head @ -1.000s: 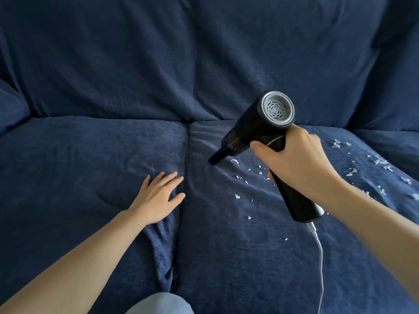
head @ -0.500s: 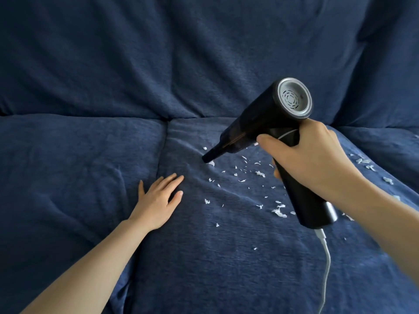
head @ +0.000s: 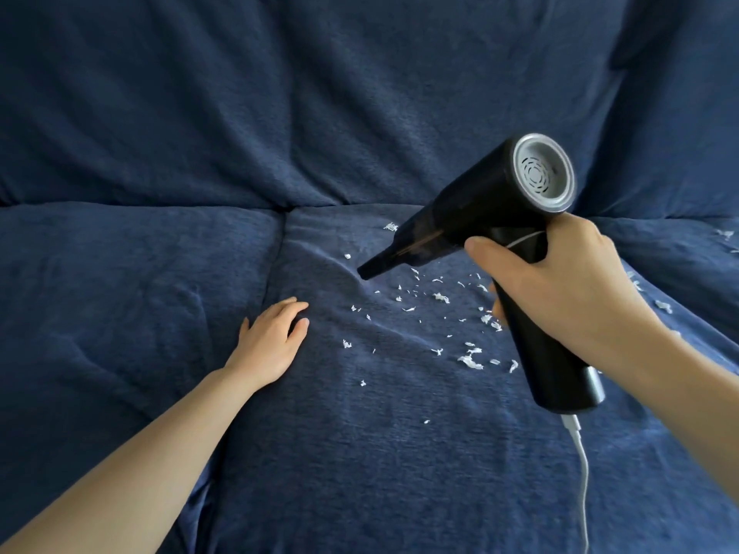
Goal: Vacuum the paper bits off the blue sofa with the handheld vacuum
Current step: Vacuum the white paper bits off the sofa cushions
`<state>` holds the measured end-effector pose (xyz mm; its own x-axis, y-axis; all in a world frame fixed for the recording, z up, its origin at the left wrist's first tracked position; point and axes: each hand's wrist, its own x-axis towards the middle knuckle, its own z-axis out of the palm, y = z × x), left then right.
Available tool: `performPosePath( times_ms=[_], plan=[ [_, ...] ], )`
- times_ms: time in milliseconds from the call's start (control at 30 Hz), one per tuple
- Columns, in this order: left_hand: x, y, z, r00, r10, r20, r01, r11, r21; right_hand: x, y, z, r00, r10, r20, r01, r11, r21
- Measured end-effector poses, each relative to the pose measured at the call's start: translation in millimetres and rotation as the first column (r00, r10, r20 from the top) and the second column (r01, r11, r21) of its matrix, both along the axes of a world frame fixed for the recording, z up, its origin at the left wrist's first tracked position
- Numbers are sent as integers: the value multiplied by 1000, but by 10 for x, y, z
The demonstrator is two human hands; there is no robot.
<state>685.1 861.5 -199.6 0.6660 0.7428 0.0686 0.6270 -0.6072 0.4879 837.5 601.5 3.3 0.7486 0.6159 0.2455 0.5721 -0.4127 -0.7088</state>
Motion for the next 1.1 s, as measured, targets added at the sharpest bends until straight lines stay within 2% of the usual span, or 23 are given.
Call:
performPosePath(
  times_ms=[100,233,400,767,900,1000,1100],
  plan=[
    [142,18,45,1000,27,16,-26,998,-59,2,-39,22,999,37,-26,-38,999,-19],
    [351,33,44,1000,5,-16,-5,1000,-29,135,105,-87,998,58,28,-57,998,-9],
    [418,59,-15,1000,-4,-2,4,1000,-19,382,415,-218,997,70,-25,-69,997,37],
    [417,81,-84,997,-9,71,13,999,-52,788,792,-245,996,86,-18,-85,995,54],
    [466,108,-28,998,11,67,-5,996,-91,895,756,-224,996,90,-12,-89,993,76],
    [571,128,-1,997,51,60,-45,994,-103,1002,700,-240,995,80,56,-84,994,69],
    [681,108,7,992,110,64,-105,992,-76,1113,648,-240,998,51,47,-54,997,62]
  ],
)
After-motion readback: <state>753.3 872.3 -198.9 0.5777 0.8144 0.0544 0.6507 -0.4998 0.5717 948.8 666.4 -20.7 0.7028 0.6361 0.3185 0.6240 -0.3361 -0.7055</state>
